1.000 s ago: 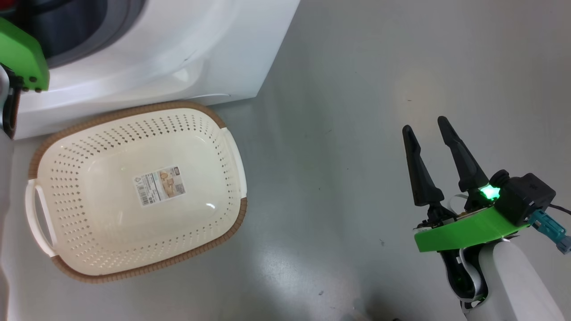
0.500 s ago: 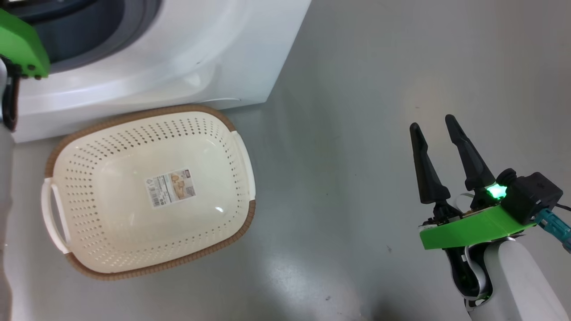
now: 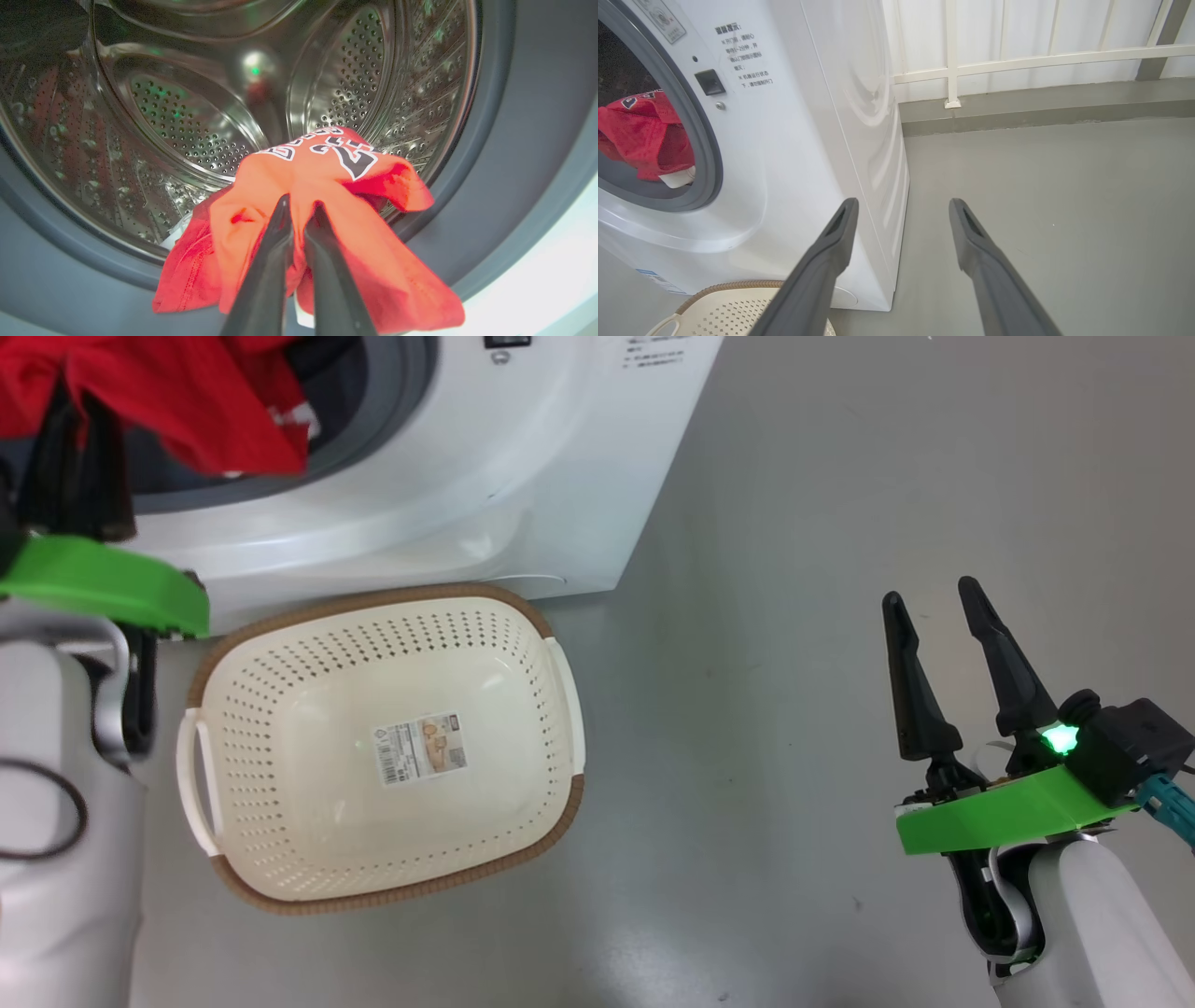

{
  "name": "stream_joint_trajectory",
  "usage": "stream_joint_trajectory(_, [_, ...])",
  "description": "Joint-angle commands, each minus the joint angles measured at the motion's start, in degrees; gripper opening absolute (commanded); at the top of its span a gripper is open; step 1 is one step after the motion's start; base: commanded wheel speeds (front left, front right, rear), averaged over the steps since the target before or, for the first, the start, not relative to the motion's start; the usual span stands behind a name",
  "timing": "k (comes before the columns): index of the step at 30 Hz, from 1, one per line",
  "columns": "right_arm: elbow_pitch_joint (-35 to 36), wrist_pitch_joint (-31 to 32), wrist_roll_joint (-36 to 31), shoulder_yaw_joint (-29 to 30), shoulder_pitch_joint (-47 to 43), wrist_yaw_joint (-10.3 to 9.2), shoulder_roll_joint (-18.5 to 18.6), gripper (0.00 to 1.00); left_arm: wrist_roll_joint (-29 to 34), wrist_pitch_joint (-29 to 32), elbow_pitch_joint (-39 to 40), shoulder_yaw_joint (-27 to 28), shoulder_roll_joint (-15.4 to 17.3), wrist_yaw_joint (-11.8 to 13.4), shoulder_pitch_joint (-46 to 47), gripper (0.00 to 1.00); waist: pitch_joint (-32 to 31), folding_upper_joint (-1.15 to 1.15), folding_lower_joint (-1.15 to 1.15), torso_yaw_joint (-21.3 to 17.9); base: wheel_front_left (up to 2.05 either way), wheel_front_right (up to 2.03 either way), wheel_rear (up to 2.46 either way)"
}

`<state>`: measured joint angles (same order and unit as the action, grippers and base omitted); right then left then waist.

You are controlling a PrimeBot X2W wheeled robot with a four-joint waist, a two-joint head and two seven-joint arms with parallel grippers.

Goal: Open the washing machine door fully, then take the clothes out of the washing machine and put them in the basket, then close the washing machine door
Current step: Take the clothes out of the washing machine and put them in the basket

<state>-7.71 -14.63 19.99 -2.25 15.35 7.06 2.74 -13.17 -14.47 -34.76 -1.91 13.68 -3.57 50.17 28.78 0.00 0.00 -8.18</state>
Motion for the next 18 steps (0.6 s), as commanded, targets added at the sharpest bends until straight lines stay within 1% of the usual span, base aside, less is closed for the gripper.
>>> stream_joint_trajectory(1, [1.16, -0.37, -0.84, -0.72, -1.51, 0.43, 0.14, 1.0, 0.96, -0.52, 3.02, 2.11, 1.86, -0.22, -1.68, 0.0, -0.72, 0.0, 0.0, 0.87, 0.0, 0.0, 0.0])
stream_joint_trajectory(5, [1.07, -0.37, -0.99, -0.55, -1.79, 0.43, 0.14, 1.0, 1.57, -0.52, 10.55, 6.34, -0.57, -1.12, -6.82, 0.0, -1.05, 0.0, 0.0, 1.36, 0.0, 0.0, 0.0])
stream_joint_trajectory(11, [1.06, -0.37, -0.83, -0.33, -2.05, 0.43, 0.14, 1.0, 3.2, -0.52, 21.5, 11.2, -3.96, -2.66, -14.03, 0.0, -1.14, 0.0, 0.0, 1.81, 0.0, 0.0, 0.0])
stream_joint_trajectory(18, [1.02, -0.37, -0.79, -0.31, -2.14, 0.43, 0.14, 1.0, 4.32, -0.52, 32.92, 14.37, -6.75, -3.62, -19.88, 0.0, -1.09, 0.0, 0.0, 2.05, 0.0, 0.0, 0.0])
